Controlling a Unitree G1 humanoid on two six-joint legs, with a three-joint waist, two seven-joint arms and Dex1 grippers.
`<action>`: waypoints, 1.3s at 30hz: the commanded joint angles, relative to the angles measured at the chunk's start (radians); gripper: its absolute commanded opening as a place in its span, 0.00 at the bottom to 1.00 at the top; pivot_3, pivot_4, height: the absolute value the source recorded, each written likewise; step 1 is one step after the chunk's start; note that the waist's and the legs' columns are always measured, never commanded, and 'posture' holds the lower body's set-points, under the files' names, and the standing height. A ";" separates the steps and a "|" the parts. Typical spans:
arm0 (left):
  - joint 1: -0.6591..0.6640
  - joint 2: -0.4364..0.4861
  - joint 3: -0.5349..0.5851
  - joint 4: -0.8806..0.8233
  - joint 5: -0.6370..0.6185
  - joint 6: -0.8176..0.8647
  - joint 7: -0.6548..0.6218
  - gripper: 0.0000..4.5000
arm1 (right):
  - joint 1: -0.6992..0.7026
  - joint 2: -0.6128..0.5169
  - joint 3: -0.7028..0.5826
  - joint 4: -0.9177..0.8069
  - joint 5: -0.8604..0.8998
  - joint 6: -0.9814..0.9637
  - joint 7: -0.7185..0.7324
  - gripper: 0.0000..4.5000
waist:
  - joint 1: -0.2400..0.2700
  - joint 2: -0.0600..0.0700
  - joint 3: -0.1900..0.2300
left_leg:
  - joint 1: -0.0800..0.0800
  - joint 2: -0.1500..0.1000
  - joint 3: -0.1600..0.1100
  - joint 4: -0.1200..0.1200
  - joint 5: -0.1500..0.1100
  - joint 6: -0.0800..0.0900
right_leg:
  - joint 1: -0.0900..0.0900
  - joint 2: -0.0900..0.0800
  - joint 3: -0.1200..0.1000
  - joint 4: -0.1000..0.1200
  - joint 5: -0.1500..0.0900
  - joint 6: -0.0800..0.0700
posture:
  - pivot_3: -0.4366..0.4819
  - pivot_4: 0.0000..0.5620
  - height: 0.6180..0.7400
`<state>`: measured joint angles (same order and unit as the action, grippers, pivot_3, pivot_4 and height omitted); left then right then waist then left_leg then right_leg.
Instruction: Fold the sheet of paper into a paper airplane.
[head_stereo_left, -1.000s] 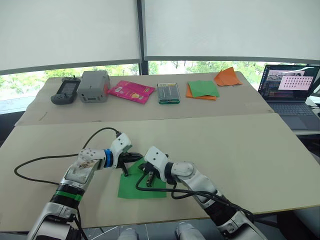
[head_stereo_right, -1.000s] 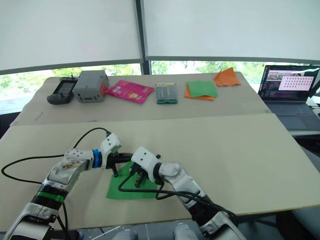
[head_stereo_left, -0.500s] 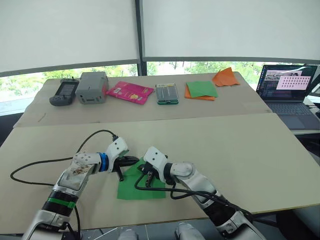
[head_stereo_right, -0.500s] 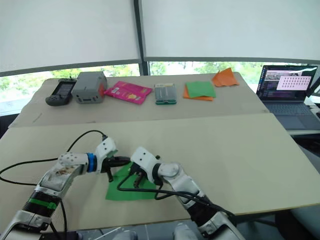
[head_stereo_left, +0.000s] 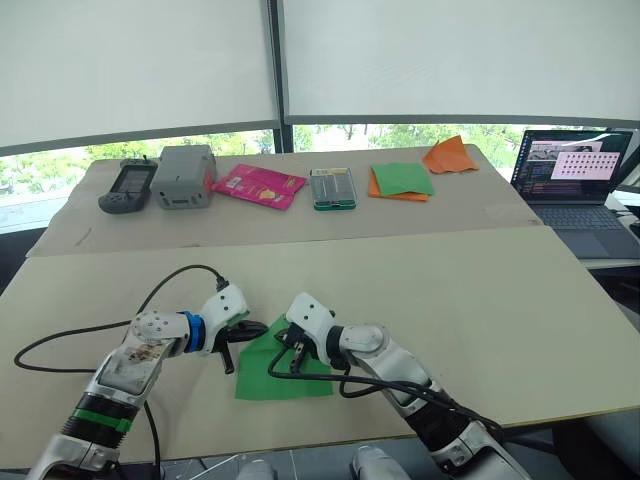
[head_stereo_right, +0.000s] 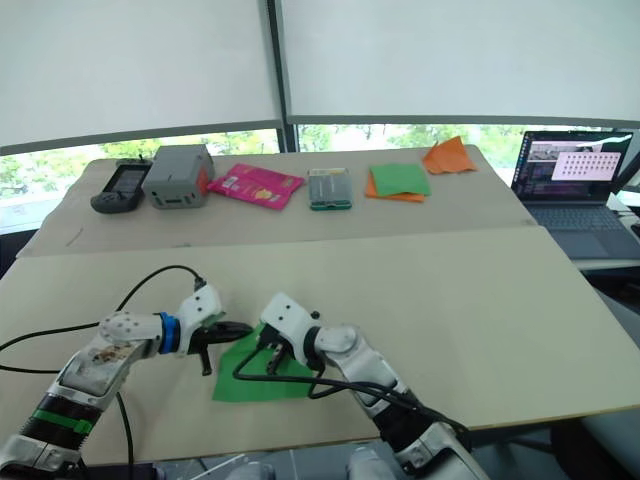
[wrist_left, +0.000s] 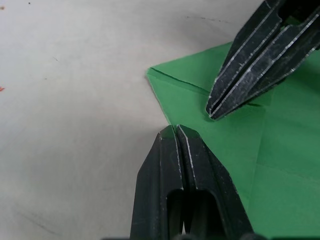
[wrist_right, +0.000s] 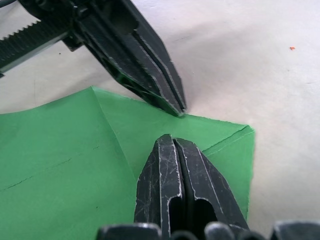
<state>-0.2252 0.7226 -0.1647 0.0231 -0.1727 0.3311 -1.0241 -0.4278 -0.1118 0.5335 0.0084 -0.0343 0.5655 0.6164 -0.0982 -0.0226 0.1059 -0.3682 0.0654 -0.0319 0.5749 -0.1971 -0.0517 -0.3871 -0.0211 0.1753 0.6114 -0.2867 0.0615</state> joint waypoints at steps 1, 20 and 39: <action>0.073 0.036 -0.028 0.011 0.030 0.030 -0.019 0.02 | -0.007 -0.001 -0.006 0.019 -0.005 0.020 -0.004 0.00 | -0.001 0.000 0.000 | 0.000 0.000 0.000 0.000 0.000 0.000 | 0.000 0.000 0.000 0.000 0.000 0.000 | 0.48 0.27 1.00; 0.234 0.137 0.047 -0.087 0.010 0.037 -0.028 0.02 | -0.010 -0.001 0.001 0.026 -0.006 0.013 0.009 0.00 | -0.007 0.003 0.000 | 0.001 0.001 0.000 -0.001 0.000 0.000 | -0.001 0.000 0.000 0.000 -0.001 -0.001 | 0.48 0.27 1.00; 0.254 0.196 0.267 -0.142 -0.204 0.139 -0.091 0.02 | -0.015 -0.006 0.005 0.029 -0.007 0.003 0.022 0.00 | -0.030 0.002 0.003 | 0.001 0.002 0.000 -0.004 0.000 0.000 | -0.003 0.000 0.000 0.000 -0.001 -0.003 | 0.48 0.27 1.00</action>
<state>0.0394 0.9047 0.0519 -0.1315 -0.3233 0.4267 -1.0911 -0.4476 -0.1106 0.5347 0.0233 -0.0339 0.5666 0.6346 -0.1283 -0.0206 0.1092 -0.3675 0.0673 -0.0314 0.5714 -0.1975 -0.0522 -0.3901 -0.0211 0.1752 0.6115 -0.2881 0.0590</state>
